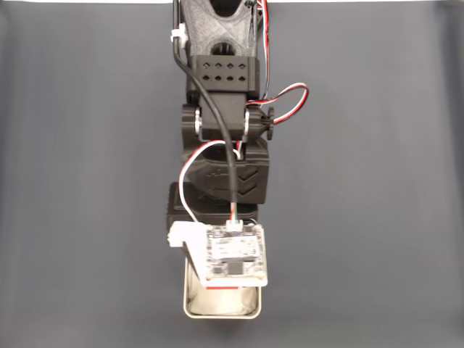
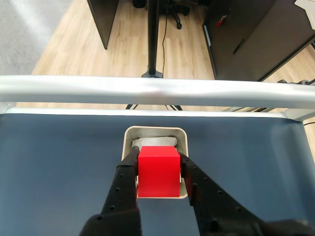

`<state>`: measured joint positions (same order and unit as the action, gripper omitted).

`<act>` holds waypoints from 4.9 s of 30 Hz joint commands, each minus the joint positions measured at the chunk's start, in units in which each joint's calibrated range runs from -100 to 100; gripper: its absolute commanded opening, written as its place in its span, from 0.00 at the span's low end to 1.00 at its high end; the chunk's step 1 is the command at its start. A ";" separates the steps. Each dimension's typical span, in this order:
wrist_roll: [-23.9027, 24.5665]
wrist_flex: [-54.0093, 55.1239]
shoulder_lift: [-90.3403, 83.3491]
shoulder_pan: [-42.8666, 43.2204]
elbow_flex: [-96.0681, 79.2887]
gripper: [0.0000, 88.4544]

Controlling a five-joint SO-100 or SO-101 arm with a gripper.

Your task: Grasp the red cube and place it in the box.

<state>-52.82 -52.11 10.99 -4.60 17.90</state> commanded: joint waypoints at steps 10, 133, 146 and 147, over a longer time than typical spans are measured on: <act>0.59 2.93 -0.24 -0.37 3.08 0.02; 0.68 -22.07 -110.90 2.18 -117.72 0.00; 3.42 -23.79 -110.90 3.04 -117.72 0.00; 3.42 -23.79 -110.90 3.04 -117.72 0.00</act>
<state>-49.84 -74.62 -99.91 -2.30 -99.37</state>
